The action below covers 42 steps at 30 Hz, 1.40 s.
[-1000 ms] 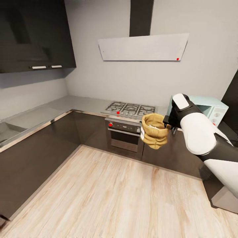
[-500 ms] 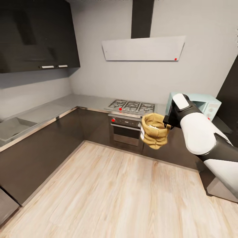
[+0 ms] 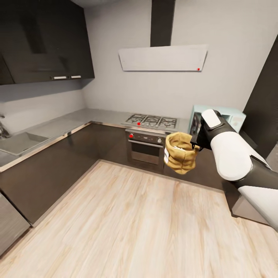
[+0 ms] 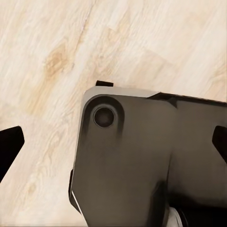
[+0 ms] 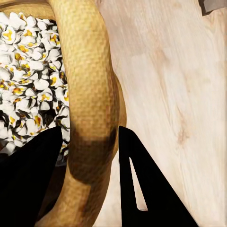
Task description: In the kitchen, take the popcorn bag from the countertop, put it into the microwave, and heat it until the popcorn is cooked so the cooked popcorn ends up inside the bag.
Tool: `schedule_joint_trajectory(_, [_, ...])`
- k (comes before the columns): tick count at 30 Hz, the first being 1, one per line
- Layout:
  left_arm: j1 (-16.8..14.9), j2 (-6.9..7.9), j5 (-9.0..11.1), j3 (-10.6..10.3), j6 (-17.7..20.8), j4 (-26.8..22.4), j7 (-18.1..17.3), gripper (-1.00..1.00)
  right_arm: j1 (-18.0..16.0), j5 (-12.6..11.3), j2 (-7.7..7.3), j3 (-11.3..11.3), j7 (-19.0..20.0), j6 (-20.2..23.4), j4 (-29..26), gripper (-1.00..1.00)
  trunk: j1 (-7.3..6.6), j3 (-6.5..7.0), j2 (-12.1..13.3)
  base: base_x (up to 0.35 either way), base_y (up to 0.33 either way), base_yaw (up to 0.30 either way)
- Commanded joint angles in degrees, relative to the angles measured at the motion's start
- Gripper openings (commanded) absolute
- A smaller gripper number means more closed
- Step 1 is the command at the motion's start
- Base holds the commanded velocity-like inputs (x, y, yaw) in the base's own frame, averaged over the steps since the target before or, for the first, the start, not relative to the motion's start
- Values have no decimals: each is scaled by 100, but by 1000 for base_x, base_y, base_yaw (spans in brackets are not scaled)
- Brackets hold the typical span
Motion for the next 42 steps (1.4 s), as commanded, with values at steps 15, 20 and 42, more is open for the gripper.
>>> schedule_joint_trajectory(15, [-7, 68, 8, 23, -18, 2, 3, 100, 4, -34, -7, 2, -68, 16, 4, -100, 0, -13, -13, -82, -11, -215])
schedule_joint_trajectory(20, [-9, 70, 8, 26, -18, 2, 3, 100, 22, -23, -155, 20, -68, 16, 21, -100, 0, -13, -13, 0, 0, -296])
schedule_joint_trajectory(42, [-12, 73, 8, 31, -18, 2, 3, 100, 246, -13, -721, 1746, 1976, 16, 93, -100, 0, -13, -13, 0, 0, -296])
